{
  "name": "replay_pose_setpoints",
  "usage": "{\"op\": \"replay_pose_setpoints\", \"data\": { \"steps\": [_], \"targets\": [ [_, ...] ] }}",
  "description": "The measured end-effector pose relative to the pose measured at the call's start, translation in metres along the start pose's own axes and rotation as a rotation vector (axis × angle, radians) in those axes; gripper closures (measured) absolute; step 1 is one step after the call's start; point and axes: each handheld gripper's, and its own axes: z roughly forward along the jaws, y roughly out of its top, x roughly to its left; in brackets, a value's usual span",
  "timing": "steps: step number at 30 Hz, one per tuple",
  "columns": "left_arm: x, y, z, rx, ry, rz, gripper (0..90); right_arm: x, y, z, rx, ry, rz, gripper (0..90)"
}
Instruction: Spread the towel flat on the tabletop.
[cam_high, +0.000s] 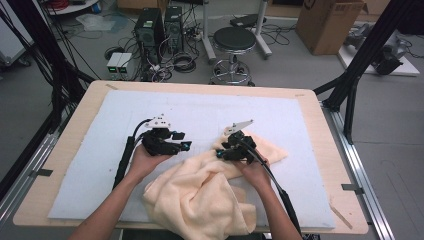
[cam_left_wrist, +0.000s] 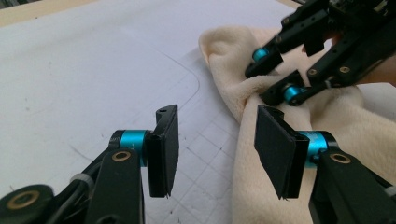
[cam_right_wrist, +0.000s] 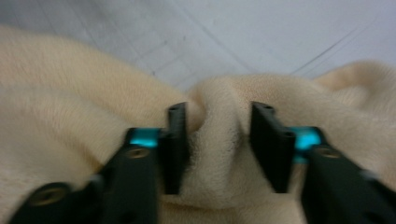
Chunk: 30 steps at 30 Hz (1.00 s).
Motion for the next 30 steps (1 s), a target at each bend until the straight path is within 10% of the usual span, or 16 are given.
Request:
{"op": "replay_pose_setpoints", "data": {
  "steps": [7, 10, 20, 30],
  "targets": [
    [-0.006, 0.005, 0.005, -0.048, -0.016, -0.013, 53.3, 0.014, -0.008, -0.041, -0.098, 0.034, -0.094, 83.1],
    [-0.011, 0.009, 0.019, -0.043, -0.027, -0.011, 54.5, 0.013, -0.027, -0.064, -0.153, 0.072, -0.062, 83.1],
    [-0.042, 0.035, 0.088, 0.07, -0.109, 0.049, 56.4, 0.006, -0.077, -0.09, -0.164, 0.098, -0.053, 82.7],
    [-0.044, 0.043, 0.147, 0.224, -0.095, 0.076, 55.7, 0.001, -0.081, -0.088, -0.174, 0.1, -0.046, 82.4]
  ]
}}
